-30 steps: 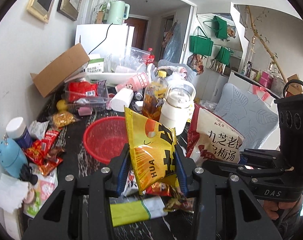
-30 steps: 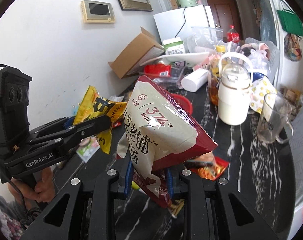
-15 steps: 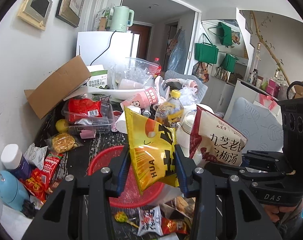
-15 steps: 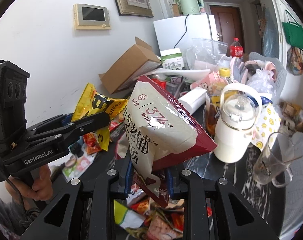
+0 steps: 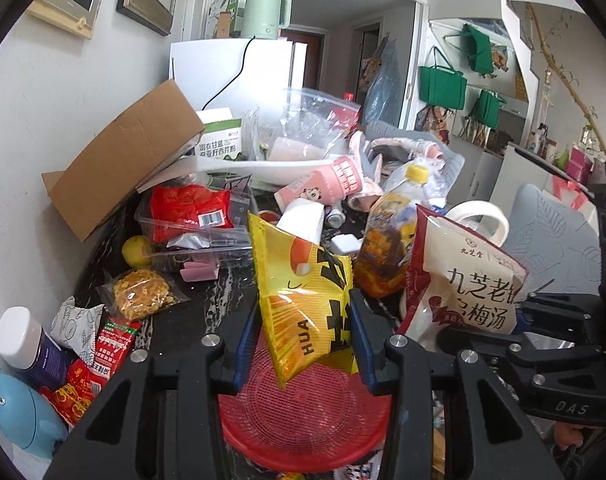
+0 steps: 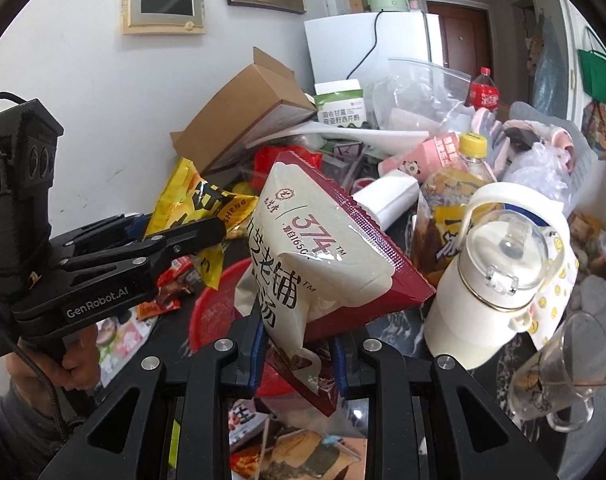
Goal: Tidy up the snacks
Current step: 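Carry the yellow chip bag over the red basket and release it with the left gripper, then lower the white plum-drink packet into the red basket and open the right gripper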
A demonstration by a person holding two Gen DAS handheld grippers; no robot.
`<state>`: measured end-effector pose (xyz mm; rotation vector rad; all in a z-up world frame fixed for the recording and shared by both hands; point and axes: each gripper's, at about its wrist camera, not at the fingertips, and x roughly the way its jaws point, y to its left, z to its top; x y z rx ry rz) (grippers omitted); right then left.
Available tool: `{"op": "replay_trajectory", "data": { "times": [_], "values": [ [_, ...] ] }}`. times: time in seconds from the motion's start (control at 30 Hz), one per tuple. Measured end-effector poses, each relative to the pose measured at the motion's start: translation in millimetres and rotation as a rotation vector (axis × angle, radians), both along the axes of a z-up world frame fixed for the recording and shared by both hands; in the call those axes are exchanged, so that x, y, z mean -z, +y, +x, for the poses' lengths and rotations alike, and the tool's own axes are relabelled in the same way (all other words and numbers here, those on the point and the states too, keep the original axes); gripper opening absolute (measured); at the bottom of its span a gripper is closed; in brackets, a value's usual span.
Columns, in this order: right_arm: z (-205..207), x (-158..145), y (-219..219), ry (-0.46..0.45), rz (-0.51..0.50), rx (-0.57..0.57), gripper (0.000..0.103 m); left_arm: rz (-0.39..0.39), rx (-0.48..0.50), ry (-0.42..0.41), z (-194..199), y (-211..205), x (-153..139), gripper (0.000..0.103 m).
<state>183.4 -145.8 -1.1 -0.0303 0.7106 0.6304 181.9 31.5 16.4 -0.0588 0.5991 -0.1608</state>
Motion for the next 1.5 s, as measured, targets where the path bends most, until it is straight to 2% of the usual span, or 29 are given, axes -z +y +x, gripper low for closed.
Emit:
{"op": "replay_trajectory", "data": {
  "times": [0.17,0.47,0.6,0.63,0.67,0.73,0.8,1.23,1.5],
  "values": [
    [12,14,7,0.033,-0.021,-0.003,0.026,0.009,-0.005,0.045,14,2,17,0.041],
    [23,23,11,0.061,-0.047,0.005,0.026,-0.027,0.001,0.131,31,8,39,0.042],
    [24,23,13,0.057,-0.06,0.009,0.026,-0.036,-0.002,0.173,33,9,44,0.045],
    [24,23,13,0.057,-0.063,0.009,0.026,-0.028,-0.006,0.175,33,9,44,0.05],
    [24,23,14,0.058,-0.065,0.008,0.026,-0.019,-0.01,0.175,33,8,44,0.055],
    [24,24,15,0.062,-0.067,0.007,0.026,0.003,-0.028,0.163,31,8,42,0.07],
    [25,25,15,0.064,-0.068,0.007,0.026,0.018,-0.047,0.147,28,10,39,0.073],
    [36,25,27,0.073,-0.053,-0.034,0.029,0.066,-0.108,0.096,7,25,18,0.073],
    [41,37,38,0.113,-0.082,-0.056,0.03,0.071,-0.118,0.064,-7,30,9,0.073]
  ]
}}
